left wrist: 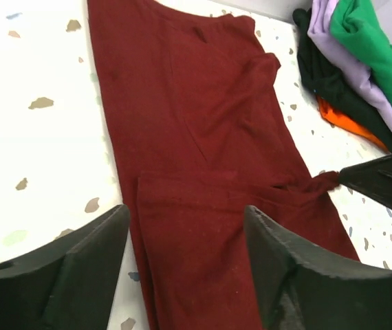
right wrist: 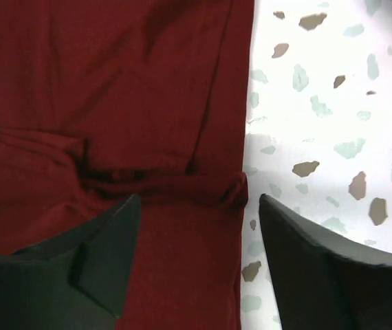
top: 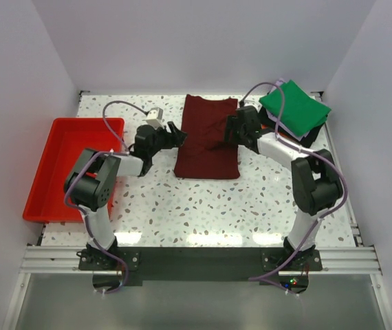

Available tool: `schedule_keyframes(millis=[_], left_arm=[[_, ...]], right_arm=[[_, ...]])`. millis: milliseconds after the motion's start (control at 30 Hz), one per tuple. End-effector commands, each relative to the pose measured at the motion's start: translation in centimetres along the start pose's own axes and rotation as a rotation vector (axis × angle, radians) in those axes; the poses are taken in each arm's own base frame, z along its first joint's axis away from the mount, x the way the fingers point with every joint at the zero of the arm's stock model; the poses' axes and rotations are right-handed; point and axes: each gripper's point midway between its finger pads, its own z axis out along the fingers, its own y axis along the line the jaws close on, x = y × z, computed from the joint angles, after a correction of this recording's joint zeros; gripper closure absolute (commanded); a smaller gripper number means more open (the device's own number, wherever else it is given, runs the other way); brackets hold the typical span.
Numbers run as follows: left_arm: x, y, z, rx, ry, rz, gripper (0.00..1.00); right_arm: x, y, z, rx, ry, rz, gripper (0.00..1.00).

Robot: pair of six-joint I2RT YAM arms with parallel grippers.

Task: Fold and stack the t-shirts
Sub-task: Fold the tshirt

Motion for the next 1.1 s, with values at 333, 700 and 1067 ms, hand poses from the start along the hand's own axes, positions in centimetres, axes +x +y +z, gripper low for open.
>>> schedule_keyframes(millis=[333,700,1067], left_arm=[[-0.7,0.4,-6.9,-0.087,-0.022,0.073,0.26],[4.1,0.2,-10.5,-0.086,0.076,0.054,0.27],[6.1,-0.2,-11.5,-0.086,0.117,0.046,0.27]], right_arm=[[-1.2,-0.6,-8.0,-0.09,-0.115,0.031,0.21],[6.9,-1.7,-8.4,-0.149,0.033,0.06,0.32],[10.1,-2.2,-6.8,-0.146,0.104,0.069,0.45]])
